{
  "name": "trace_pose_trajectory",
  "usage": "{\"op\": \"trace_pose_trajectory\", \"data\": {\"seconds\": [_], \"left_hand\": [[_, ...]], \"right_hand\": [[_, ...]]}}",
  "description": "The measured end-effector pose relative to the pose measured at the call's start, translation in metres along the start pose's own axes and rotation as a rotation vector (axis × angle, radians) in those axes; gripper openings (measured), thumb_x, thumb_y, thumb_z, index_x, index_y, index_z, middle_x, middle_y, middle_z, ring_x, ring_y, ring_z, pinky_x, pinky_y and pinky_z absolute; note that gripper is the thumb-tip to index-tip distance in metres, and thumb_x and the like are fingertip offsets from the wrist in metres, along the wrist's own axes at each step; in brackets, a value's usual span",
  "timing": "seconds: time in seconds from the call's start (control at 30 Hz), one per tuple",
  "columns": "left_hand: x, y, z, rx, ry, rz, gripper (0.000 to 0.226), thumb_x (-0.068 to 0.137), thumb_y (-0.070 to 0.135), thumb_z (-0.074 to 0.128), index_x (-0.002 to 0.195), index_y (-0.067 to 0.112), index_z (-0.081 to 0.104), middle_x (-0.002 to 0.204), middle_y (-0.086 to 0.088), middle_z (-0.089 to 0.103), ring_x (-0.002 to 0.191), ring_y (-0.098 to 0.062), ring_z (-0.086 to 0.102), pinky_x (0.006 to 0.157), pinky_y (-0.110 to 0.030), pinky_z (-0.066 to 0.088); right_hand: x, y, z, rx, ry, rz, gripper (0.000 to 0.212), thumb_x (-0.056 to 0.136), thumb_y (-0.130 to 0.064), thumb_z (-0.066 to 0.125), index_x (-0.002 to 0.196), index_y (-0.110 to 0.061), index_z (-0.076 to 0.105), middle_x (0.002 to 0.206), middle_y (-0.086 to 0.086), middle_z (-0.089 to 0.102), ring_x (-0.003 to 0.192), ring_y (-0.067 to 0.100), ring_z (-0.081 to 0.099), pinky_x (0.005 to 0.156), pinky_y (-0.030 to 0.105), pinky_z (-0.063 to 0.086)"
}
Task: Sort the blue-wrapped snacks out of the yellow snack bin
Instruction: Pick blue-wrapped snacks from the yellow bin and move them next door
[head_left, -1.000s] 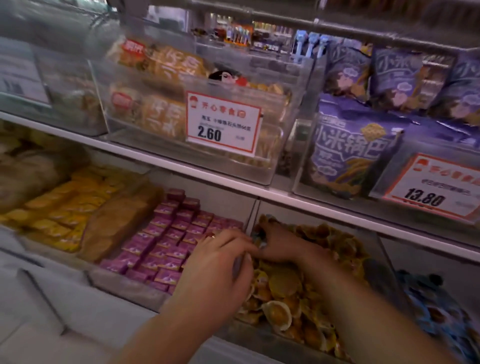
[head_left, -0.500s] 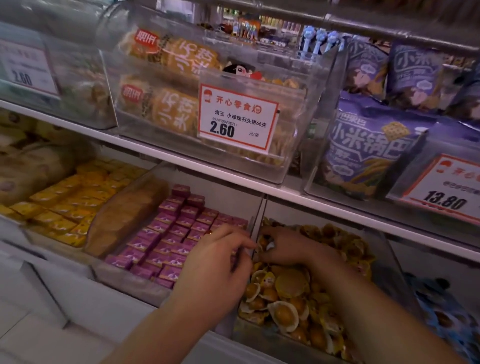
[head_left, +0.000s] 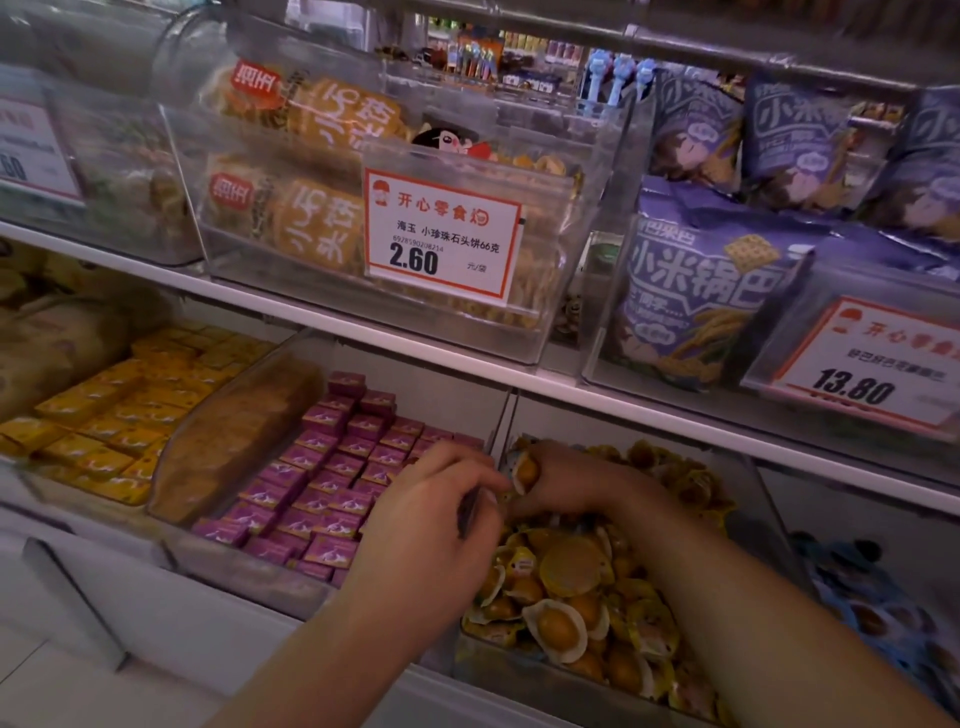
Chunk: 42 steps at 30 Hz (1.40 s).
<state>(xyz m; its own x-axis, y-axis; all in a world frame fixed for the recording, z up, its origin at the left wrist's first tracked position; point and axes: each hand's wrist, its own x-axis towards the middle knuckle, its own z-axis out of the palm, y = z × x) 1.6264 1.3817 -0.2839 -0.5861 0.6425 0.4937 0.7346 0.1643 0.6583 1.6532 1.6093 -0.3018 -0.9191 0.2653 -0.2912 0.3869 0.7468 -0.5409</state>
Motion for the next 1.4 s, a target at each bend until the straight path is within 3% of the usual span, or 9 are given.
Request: {"op": "trace_pose_trajectory", "data": {"seconds": [0.1,0.2,0.33,0.53,0.7,0.87,0.93,1.17,1.4], "left_hand": [[0.001,0.007,0.000,-0.031,0.044,0.046,0.018,0.089,0.016,0.062,0.094,0.030,0.071,0.102,0.021,0.059,0.098,0.005,0.056,0.079,-0.002,0.037],[0.000,0.016,0.002,-0.054,0.094,0.091,0.020,0.088,0.009,0.062,0.094,0.026,0.071,0.103,0.019,0.061,0.098,0.003,0.058,0.080,-0.009,0.042],[-0.006,0.035,0.023,-0.150,0.052,0.123,0.022,0.089,0.018,0.058,0.106,0.029,0.066,0.109,0.022,0.056,0.102,0.002,0.057,0.081,-0.013,0.045],[-0.014,0.065,0.078,-0.773,-0.347,-0.510,0.050,0.084,0.036,0.076,0.125,0.037,0.047,0.123,0.011,0.063,0.108,-0.001,0.064,0.097,-0.032,0.053],[-0.006,0.071,0.096,-0.873,-0.265,-0.644,0.062,0.078,0.019,0.081,0.132,0.017,0.050,0.119,-0.006,0.069,0.108,-0.020,0.068,0.100,-0.044,0.052],[0.007,0.066,0.087,-0.934,-0.339,-0.683,0.050,0.082,-0.001,0.072,0.127,0.016,0.058,0.113,-0.016,0.069,0.088,-0.029,0.072,0.068,-0.036,0.062],[0.009,0.062,0.085,-1.019,-0.400,-0.701,0.051,0.075,0.007,0.076,0.123,0.016,0.062,0.111,-0.016,0.071,0.092,-0.031,0.073,0.073,-0.039,0.062],[0.005,0.056,0.095,-0.638,-0.411,-0.389,0.056,0.073,0.005,0.085,0.121,0.023,0.064,0.108,-0.005,0.074,0.098,-0.016,0.071,0.082,-0.031,0.059],[0.014,0.044,0.085,-0.367,-0.357,-0.198,0.023,0.081,0.016,0.079,0.099,0.028,0.070,0.090,0.008,0.074,0.084,-0.006,0.070,0.077,-0.031,0.057]], "right_hand": [[-0.015,-0.002,-0.012,0.089,0.141,-0.012,0.018,0.070,-0.032,0.088,0.071,-0.023,0.072,0.064,-0.009,0.069,0.062,0.003,0.067,0.056,0.023,0.053],[-0.047,-0.008,-0.024,0.257,0.225,-0.098,0.014,0.069,-0.031,0.086,0.069,-0.038,0.073,0.069,-0.015,0.072,0.068,-0.005,0.066,0.062,0.013,0.048],[-0.098,-0.007,-0.028,0.523,0.304,-0.009,0.023,0.079,-0.032,0.080,0.067,-0.015,0.072,0.070,0.004,0.071,0.071,0.011,0.065,0.067,0.020,0.053],[-0.137,-0.003,0.006,1.253,0.585,0.263,0.012,0.081,-0.021,0.078,0.076,-0.010,0.079,0.084,0.012,0.076,0.075,0.022,0.074,0.069,0.034,0.060],[-0.145,0.003,0.018,1.665,0.583,0.203,0.020,0.090,-0.020,0.064,0.076,-0.010,0.074,0.074,0.011,0.072,0.064,0.021,0.071,0.055,0.029,0.058],[-0.157,0.014,0.015,1.694,0.543,0.228,0.025,0.091,-0.020,0.061,0.108,-0.003,0.069,0.103,0.021,0.073,0.097,0.035,0.070,0.092,0.047,0.055],[-0.160,0.019,0.016,1.675,0.526,0.248,0.031,0.093,-0.018,0.059,0.115,0.001,0.067,0.113,0.026,0.070,0.110,0.039,0.066,0.099,0.049,0.051],[-0.163,0.022,0.024,1.537,0.514,0.199,0.025,0.091,-0.012,0.062,0.109,0.002,0.072,0.102,0.024,0.073,0.080,0.027,0.073,0.063,0.036,0.059],[-0.179,0.029,0.011,0.899,0.671,0.176,0.013,0.088,-0.027,0.071,0.091,-0.017,0.078,0.090,0.005,0.078,0.088,0.018,0.074,0.086,0.041,0.059]]}}
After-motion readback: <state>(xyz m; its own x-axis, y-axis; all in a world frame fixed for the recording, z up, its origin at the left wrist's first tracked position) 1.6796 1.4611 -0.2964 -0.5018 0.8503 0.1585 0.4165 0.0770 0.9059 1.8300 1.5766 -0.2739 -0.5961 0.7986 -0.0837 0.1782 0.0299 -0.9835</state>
